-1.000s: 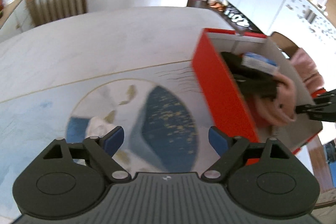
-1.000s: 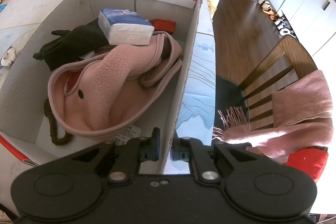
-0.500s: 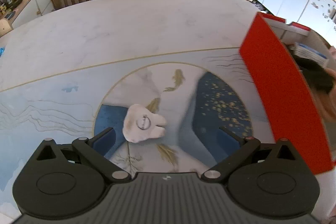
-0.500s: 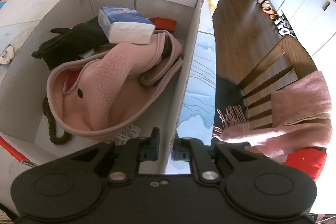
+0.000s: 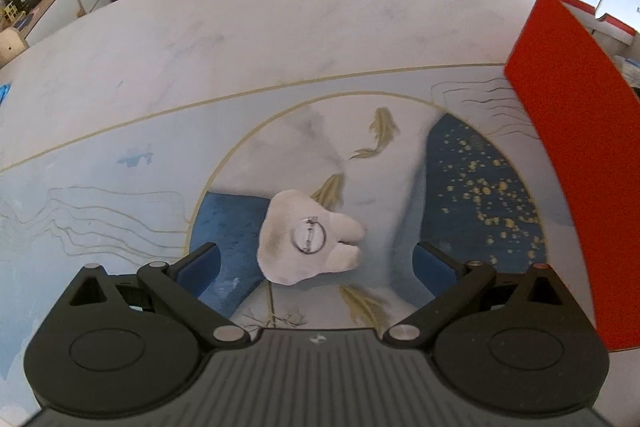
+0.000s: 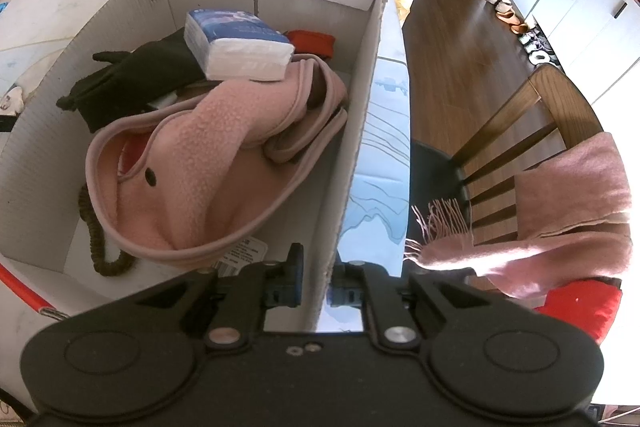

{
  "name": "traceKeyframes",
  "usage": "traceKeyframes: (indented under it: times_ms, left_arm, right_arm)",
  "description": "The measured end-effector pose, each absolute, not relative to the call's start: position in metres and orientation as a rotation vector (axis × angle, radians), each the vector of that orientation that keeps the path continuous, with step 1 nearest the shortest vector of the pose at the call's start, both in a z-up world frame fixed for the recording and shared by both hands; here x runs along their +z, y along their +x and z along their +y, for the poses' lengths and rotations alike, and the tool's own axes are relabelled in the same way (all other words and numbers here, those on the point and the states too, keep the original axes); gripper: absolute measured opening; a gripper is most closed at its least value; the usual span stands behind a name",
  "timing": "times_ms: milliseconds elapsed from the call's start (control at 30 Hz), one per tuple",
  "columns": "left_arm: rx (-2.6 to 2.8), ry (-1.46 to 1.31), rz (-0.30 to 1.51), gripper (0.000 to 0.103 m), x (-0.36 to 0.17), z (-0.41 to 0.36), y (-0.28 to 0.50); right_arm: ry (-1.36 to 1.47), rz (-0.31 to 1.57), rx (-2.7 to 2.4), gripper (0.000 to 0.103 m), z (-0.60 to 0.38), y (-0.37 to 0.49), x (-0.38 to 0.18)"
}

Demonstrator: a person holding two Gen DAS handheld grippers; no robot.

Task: Organize objects
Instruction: 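Close the left gripper on the white plush tooth toy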

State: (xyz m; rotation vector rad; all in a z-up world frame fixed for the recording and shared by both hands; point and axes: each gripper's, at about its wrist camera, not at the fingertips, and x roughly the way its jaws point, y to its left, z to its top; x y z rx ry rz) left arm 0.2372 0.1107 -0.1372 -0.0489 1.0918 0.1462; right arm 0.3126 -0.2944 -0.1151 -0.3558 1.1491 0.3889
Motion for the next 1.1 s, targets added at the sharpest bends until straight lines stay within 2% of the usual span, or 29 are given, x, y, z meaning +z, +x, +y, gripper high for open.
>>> traceKeyframes:
  times_ms: [367, 467, 567, 633, 833, 1100]
  left_arm:
    - [0.187, -0.072, 1.086, 0.101, -0.144, 0.120, 0.242]
    - [0.191, -0.080, 1.068, 0.093, -0.141, 0.121, 0.240]
    - [0.169, -0.093, 1.075, 0.077, -0.141, 0.121, 0.242]
    - [0.163, -0.091, 1.084, 0.062, -0.142, 0.120, 0.241]
    - [0.161, -0.081, 1.091, 0.056, -0.139, 0.117, 0.240]
    - [0.137, -0.091, 1.085, 0.055, -0.125, 0.109, 0.233]
  right_arm:
    - [-0.356, 1.150, 0.389, 0.010, -0.292, 0.313, -0.115]
    - [-0.357, 1.150, 0.388, 0.010, -0.292, 0.313, -0.115]
    - [-0.356, 1.150, 0.388, 0.010, -0.292, 0.313, -0.115]
    - [-0.357, 1.150, 0.388, 0.010, -0.291, 0.313, -0.115]
    - [-0.358, 1.150, 0.388, 0.010, -0.289, 0.314, -0.115]
    - [-0.359, 1.150, 0.389, 0.010, -0.290, 0.313, -0.116]
